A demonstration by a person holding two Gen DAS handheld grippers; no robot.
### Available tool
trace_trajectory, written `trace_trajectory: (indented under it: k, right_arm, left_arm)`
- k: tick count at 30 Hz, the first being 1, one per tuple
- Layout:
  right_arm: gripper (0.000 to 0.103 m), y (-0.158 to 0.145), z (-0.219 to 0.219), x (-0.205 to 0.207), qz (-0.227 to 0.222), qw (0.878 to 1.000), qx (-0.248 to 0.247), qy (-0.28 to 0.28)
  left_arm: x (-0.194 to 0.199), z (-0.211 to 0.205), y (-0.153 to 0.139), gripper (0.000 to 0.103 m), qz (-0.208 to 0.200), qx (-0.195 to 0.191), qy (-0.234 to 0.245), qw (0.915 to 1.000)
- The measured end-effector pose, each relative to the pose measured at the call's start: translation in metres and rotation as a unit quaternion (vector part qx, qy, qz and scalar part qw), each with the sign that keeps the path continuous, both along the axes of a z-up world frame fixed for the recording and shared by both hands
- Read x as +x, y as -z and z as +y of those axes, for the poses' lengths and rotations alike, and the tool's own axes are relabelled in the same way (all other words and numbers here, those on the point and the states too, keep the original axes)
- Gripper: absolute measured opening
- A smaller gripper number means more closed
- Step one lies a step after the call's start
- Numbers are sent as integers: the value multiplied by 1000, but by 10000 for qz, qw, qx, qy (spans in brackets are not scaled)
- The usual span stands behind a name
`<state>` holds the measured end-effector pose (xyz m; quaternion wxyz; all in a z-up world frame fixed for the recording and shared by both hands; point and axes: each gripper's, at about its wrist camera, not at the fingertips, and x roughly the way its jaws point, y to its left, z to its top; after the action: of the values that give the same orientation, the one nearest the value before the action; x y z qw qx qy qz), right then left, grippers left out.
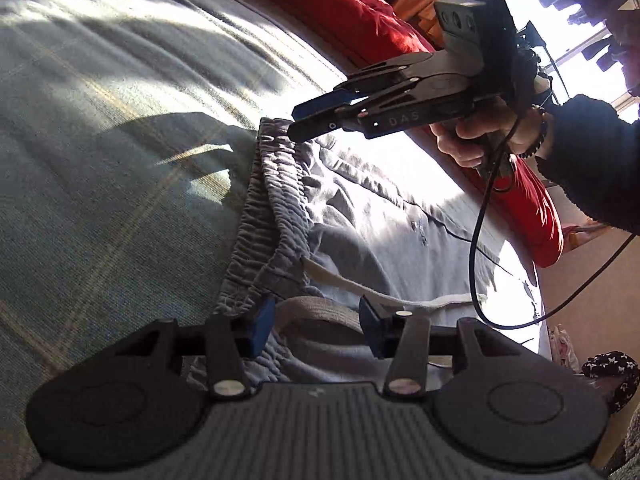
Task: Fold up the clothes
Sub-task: 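Grasp the waistband edge with the right gripper while the left gripper grasps beside it, then lift the gripped waistband with both grippers, bringing them face to face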
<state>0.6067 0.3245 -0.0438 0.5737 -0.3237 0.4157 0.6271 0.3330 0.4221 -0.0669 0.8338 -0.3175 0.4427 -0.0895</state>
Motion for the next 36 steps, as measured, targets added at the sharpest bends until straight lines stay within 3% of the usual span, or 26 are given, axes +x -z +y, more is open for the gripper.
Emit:
trace_trajectory:
  k: [3, 6, 10, 14, 16, 21, 24, 28, 32, 36]
  right_arm:
    - [36, -28, -8, -11, -6, 9993, 260, -260]
    - [35, -34, -12, -27, 460, 9964, -49, -717]
    - [27, -6, -18, -61, 707, 9909, -478, -1044]
    - [26, 25, -10, -73, 817, 9928, -484, -733]
    - [26, 25, -10, -72, 876, 9929, -436, -675]
    - [27, -4, -21, -59, 764, 9945, -362, -626]
    - [28, -28, -26, -37, 472, 9968, -226, -612]
    - [48, -27, -26, 7, 71, 9992, -133, -362]
    - [49, 2, -19, 46, 627, 9976, -248, -124]
    - [50, 25, -12, 61, 958, 9941, -464, -224]
  left_arm:
    - [-8, -1, -11, 48, -17, 128, 164, 9998]
    - [-10, -16, -18, 48, 1, 170, 602, 9980]
    - [-15, -39, -7, 49, 219, 213, 971, 9948]
    - [-22, -44, 5, 49, 468, 438, 940, 9935]
    - [-25, -43, 4, 49, 450, 506, 956, 9931]
    - [-25, -49, -9, 49, 268, 923, 1060, 9897]
    - [-20, -50, -19, 59, 18, 1165, 1110, 9870]
    - [-7, -40, -24, 59, -258, 1121, 1070, 9876]
    - [17, -19, -22, 59, -541, 1005, 1090, 9875]
    - [46, 3, -15, 59, -710, 955, 1148, 9862]
